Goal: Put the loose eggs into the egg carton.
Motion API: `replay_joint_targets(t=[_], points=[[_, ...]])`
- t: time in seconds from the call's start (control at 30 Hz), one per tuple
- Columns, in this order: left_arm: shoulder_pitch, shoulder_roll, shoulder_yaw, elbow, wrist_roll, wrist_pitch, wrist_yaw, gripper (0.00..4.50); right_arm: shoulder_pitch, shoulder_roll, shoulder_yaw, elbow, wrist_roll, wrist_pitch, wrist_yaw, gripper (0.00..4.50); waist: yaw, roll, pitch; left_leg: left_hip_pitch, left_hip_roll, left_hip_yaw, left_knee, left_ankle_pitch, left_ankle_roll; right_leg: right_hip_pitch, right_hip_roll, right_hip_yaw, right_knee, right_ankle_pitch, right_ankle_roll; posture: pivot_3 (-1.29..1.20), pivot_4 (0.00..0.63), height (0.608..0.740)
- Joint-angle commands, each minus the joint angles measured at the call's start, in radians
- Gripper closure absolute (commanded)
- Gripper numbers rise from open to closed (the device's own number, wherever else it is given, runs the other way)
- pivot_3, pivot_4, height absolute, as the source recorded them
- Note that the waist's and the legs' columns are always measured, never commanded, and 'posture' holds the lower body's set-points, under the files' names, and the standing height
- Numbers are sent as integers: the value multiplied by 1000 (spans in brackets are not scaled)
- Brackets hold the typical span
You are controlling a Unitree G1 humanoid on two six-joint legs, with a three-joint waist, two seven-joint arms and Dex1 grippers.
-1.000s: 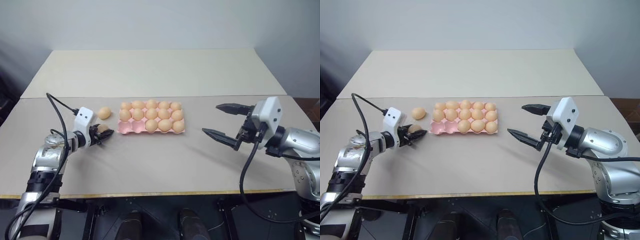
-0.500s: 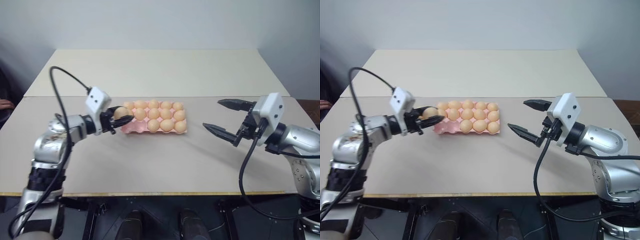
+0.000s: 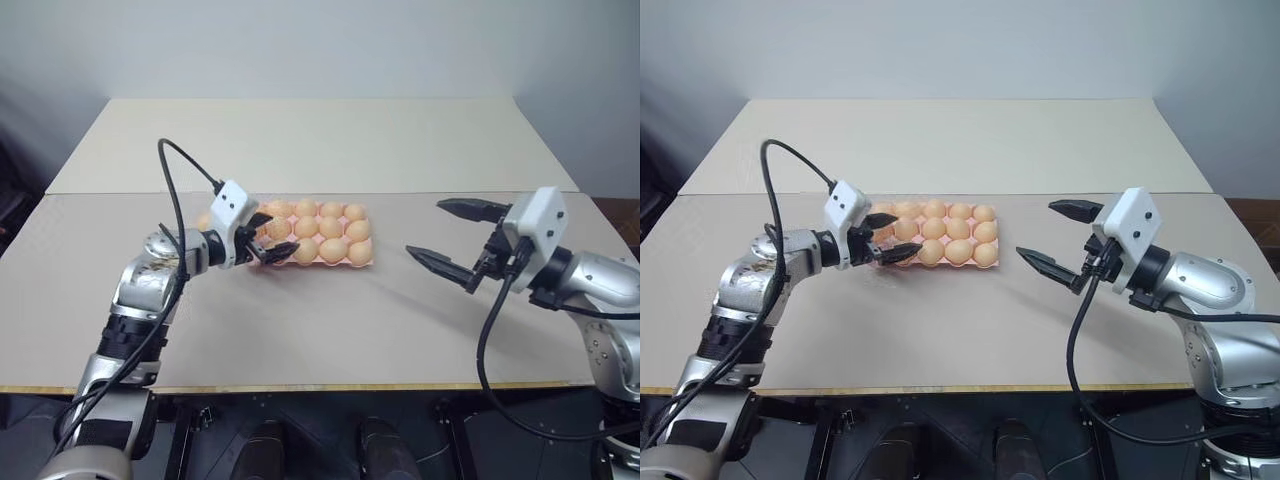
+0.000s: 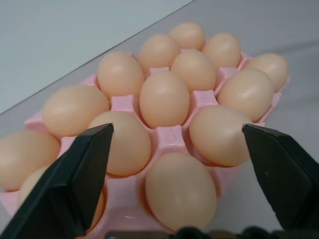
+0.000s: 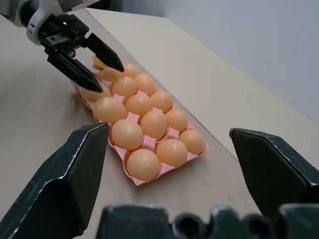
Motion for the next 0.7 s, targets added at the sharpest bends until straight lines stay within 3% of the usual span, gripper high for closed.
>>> replay_joint_targets(t=[0.03, 0.2, 0.47, 0.6, 0.7], points=[[14, 40, 103, -96, -50, 10, 9, 24, 0, -8, -30, -29, 12, -17, -11, 0, -1, 0, 0, 0, 0, 0, 0, 0, 0, 0, 0, 0, 0, 0, 0, 0, 150, 740], [105, 181, 232, -175, -100, -5, -72, 24, -14, -13, -29, -2, 26, -16, 11, 0, -13, 0, 0, 1, 0, 0, 0, 0, 0, 0, 0, 0, 0, 0, 0, 0, 150, 740], [386, 396, 535, -220, -217, -52, -287, 24, 4, -54, -67, 53, 88, 12, 100, 0, -19, 0, 0, 1, 1, 0, -1, 0, 0, 0, 0, 0, 0, 0, 0, 0, 150, 740], [603, 360, 717, -333, -270, -15, -283, 24, 41, -68, -67, 74, 101, 37, 109, 0, -17, 0, 0, 1, 1, 0, -1, 0, 1, 1, 0, 0, -1, 0, 0, 0, 150, 740], [700, 305, 779, -413, -298, 2, -226, 24, 31, -66, -61, 86, 95, 30, 100, 0, -17, 0, 0, 2, 1, 0, -1, 0, 1, 1, -1, 1, -1, 0, 0, 0, 150, 740]])
